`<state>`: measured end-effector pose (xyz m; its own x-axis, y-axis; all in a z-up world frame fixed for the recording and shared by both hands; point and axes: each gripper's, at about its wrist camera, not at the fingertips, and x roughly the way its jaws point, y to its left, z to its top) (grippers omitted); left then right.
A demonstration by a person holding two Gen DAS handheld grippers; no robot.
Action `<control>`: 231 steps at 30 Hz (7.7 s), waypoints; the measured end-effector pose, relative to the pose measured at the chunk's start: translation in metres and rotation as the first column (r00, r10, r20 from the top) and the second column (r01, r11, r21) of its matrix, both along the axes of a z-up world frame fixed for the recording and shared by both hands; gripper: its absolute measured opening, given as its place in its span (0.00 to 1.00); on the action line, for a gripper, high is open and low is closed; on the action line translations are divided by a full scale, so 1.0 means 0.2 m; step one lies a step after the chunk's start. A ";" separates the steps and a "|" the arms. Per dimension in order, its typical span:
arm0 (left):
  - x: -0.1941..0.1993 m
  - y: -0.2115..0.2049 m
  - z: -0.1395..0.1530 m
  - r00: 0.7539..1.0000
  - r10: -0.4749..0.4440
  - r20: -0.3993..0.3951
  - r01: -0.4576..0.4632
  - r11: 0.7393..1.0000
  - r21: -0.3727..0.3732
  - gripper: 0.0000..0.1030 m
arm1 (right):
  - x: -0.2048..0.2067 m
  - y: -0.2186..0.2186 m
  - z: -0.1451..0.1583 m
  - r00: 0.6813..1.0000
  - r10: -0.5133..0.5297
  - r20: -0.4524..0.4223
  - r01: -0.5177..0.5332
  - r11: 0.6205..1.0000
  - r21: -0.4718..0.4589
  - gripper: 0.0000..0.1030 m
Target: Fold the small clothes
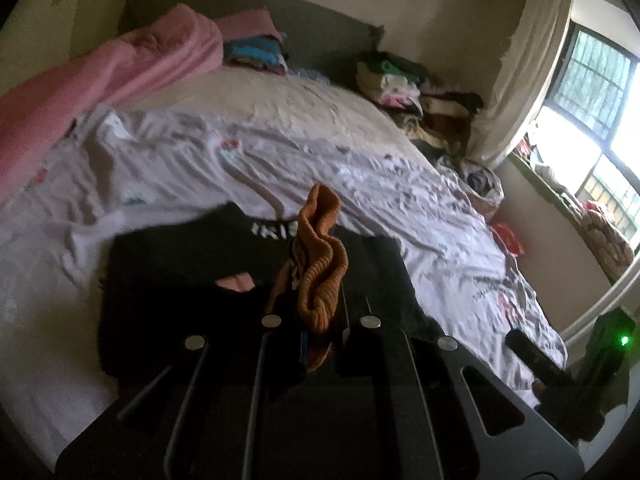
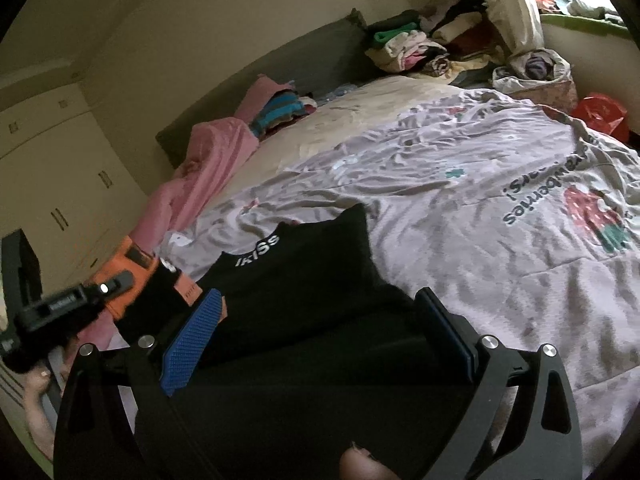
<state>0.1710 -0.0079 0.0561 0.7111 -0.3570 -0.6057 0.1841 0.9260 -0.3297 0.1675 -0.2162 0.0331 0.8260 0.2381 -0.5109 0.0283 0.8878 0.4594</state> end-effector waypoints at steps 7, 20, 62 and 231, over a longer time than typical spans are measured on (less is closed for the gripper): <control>0.04 -0.12 -0.18 0.995 -0.080 -0.067 0.079 0.997 -0.023 0.02 | 0.01 -0.07 -0.03 0.998 -0.053 -0.022 0.052 0.998 -0.019 0.93; 0.04 -0.30 -0.44 0.962 -0.226 -0.153 0.224 0.974 -0.031 0.09 | 0.04 -0.12 -0.06 0.990 -0.123 -0.066 0.117 0.990 -0.079 0.93; 0.25 0.78 -0.32 0.949 0.307 -0.078 -0.310 0.950 -0.029 0.91 | 0.34 0.66 -0.24 0.941 0.270 -0.205 -0.315 0.919 -0.238 0.07; 0.10 0.15 -0.39 0.995 -0.021 -0.095 0.043 0.970 0.240 0.91 | 0.31 0.44 -0.16 0.979 0.138 -0.151 -0.182 0.923 -0.338 0.94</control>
